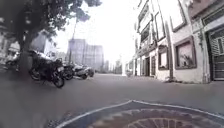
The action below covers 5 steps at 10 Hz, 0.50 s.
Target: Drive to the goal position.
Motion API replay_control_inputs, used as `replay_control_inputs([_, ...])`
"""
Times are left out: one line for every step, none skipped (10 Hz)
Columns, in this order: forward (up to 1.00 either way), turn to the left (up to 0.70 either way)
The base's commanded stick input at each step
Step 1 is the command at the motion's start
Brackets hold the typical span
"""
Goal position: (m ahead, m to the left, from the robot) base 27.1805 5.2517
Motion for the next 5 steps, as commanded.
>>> replay_control_inputs([1.00, 0.00])
replay_control_inputs([1.00, 0.00])
replay_control_inputs([1.00, 0.00])
replay_control_inputs([1.00, 0.00])
replay_control_inputs([1.00, 0.00])
